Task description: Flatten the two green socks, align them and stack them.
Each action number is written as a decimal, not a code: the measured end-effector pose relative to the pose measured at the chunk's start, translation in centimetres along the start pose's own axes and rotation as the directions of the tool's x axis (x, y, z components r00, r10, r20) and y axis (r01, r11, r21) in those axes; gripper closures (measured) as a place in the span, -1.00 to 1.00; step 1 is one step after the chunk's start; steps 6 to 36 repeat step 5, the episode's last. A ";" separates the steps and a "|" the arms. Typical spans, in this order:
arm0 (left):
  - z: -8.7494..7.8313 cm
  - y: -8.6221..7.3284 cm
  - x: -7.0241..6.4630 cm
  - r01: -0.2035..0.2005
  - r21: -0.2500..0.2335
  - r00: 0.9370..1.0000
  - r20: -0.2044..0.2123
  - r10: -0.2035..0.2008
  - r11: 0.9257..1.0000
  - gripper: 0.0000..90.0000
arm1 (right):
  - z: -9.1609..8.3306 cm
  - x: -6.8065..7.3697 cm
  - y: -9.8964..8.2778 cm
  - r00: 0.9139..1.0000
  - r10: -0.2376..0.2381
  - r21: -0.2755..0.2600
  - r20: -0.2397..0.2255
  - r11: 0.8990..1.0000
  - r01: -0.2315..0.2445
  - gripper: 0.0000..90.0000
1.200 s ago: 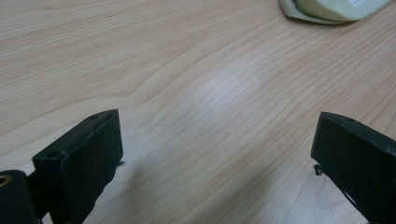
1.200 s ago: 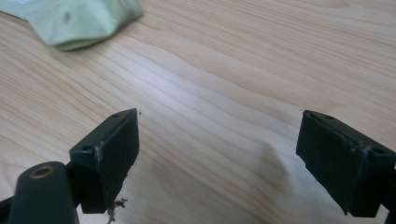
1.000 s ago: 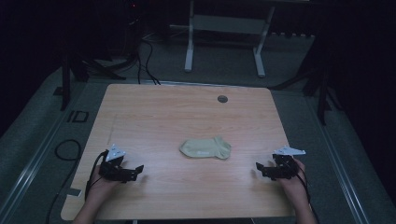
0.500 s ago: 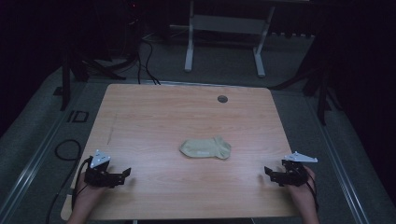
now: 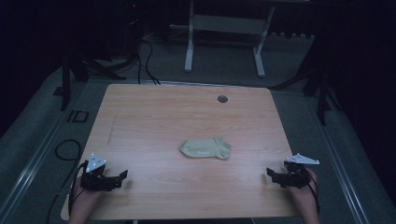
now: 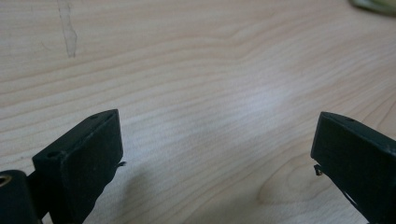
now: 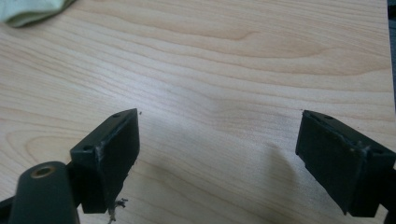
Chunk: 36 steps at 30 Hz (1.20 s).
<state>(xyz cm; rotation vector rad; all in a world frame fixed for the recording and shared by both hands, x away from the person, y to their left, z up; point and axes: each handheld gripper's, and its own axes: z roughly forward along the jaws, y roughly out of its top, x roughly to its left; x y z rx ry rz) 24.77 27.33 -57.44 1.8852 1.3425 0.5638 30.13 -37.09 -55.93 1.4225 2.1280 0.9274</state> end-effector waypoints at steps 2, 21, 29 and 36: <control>0.1 -0.1 0.0 0.000 -0.002 1.000 0.006 0.000 1.000 -0.95 | 0.0 0.0 0.0 1.000 -0.002 0.002 0.000 1.000 0.002 -0.70; 0.0 -0.1 0.0 0.007 -0.007 1.000 0.010 -0.006 1.000 -0.95 | 0.0 0.0 0.0 1.000 -0.001 0.001 0.000 1.000 0.001 -0.70; 0.0 -0.1 0.0 0.007 -0.007 1.000 0.010 -0.006 1.000 -0.95 | 0.0 0.0 0.0 1.000 -0.001 0.001 0.000 1.000 0.001 -0.70; 0.0 -0.1 0.0 0.007 -0.007 1.000 0.010 -0.006 1.000 -0.95 | 0.0 0.0 0.0 1.000 -0.001 0.001 0.000 1.000 0.001 -0.70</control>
